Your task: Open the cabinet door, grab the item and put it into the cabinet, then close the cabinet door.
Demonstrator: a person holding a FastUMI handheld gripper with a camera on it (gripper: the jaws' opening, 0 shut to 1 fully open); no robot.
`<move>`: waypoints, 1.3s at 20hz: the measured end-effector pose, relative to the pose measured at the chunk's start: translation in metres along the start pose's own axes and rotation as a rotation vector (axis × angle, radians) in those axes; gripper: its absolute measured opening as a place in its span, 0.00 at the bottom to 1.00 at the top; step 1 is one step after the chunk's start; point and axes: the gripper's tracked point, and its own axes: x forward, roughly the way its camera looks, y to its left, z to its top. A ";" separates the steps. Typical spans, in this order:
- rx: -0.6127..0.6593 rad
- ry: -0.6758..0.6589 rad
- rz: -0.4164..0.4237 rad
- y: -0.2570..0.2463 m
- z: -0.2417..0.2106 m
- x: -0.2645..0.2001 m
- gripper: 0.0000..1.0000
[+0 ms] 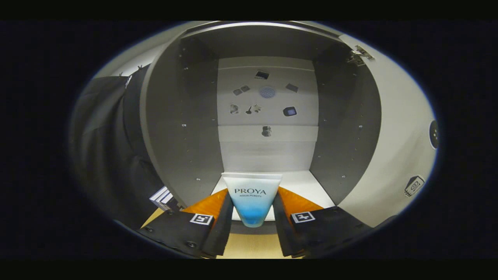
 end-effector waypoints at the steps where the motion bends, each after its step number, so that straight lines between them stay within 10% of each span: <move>1: 0.001 0.013 0.000 -0.002 -0.001 0.010 0.59; 24: 0.044 0.153 -0.031 -0.021 -0.073 0.102 0.64; 26: 0.037 0.131 -0.053 -0.022 -0.066 0.092 0.80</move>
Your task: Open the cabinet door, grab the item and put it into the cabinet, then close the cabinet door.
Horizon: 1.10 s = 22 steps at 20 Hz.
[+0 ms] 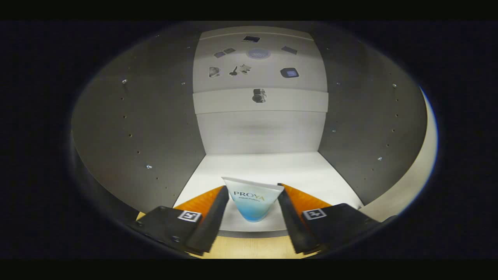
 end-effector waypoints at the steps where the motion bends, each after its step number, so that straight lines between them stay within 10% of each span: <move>1: 0.000 -0.021 -0.004 0.001 0.003 -0.010 0.86; 3: 0.000 -0.059 -0.005 0.004 0.008 -0.032 0.97; 22: 0.061 -0.344 -0.273 -0.068 -0.130 -0.407 0.97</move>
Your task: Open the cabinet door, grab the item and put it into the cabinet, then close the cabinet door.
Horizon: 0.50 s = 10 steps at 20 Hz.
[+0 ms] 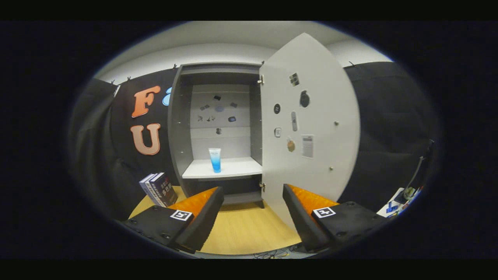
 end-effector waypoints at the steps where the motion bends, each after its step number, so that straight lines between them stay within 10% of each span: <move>1: 0.001 -0.010 -0.027 -0.018 0.000 -0.014 0.97; 10: 0.040 -0.008 -0.327 -0.181 -0.027 -0.032 0.97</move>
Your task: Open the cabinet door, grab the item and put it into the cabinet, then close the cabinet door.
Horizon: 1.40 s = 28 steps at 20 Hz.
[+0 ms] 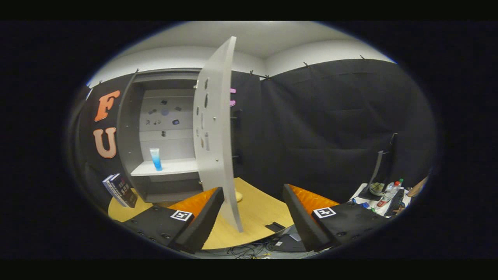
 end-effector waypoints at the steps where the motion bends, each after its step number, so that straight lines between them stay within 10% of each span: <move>1: 0.003 0.005 -0.018 -0.009 -0.005 0.008 0.97; 13: 0.068 0.031 0.065 0.005 -0.033 0.073 0.98; 28: 0.050 0.023 0.166 0.062 -0.040 0.043 0.95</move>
